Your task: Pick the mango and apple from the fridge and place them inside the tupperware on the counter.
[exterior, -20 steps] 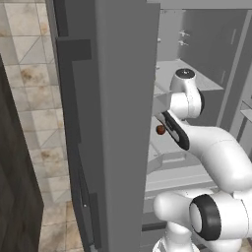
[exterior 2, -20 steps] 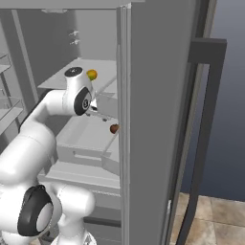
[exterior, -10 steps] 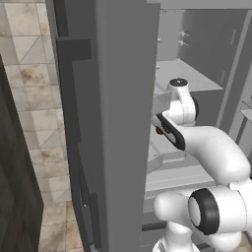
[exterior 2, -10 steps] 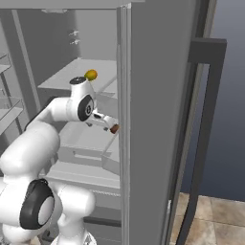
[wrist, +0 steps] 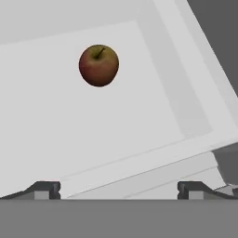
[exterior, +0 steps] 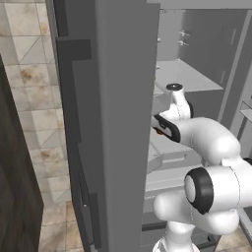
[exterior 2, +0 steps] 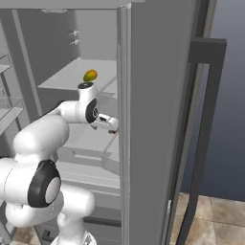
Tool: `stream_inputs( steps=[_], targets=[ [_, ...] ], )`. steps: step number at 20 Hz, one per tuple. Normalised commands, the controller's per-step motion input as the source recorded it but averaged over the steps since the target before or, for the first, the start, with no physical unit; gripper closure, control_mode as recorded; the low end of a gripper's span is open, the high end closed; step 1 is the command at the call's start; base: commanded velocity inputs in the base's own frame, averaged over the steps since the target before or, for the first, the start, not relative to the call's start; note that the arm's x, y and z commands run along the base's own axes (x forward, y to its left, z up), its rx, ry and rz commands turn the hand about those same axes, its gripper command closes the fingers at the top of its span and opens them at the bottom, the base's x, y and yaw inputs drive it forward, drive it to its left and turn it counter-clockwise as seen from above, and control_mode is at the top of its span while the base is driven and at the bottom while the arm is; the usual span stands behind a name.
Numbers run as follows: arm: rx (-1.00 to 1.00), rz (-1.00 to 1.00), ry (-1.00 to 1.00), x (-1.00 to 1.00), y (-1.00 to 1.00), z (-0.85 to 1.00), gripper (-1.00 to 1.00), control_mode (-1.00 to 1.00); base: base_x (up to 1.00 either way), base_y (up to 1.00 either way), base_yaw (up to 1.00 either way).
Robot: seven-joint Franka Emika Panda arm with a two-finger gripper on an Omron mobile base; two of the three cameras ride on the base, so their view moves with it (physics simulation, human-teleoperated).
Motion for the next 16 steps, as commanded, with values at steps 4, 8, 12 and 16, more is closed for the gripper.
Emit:
stream_inputs(
  steps=[4, 8, 12, 16],
  targets=[
    [0.00, 0.00, 0.00, 0.29, -0.13, -0.30, -1.00, -1.00, 0.00, 0.00, 0.00],
    [0.00, 0.02, 0.00, 0.32, -0.09, -0.27, -1.00, -1.00, 0.00, 0.00, 0.00],
    [0.00, 0.04, 0.00, 0.29, -0.05, -0.21, -1.00, -1.00, 0.00, 0.00, 0.00],
    [0.00, 0.07, -0.01, 0.26, 0.00, -0.16, -1.00, -1.00, 0.00, 0.00, 0.00]
  ],
)
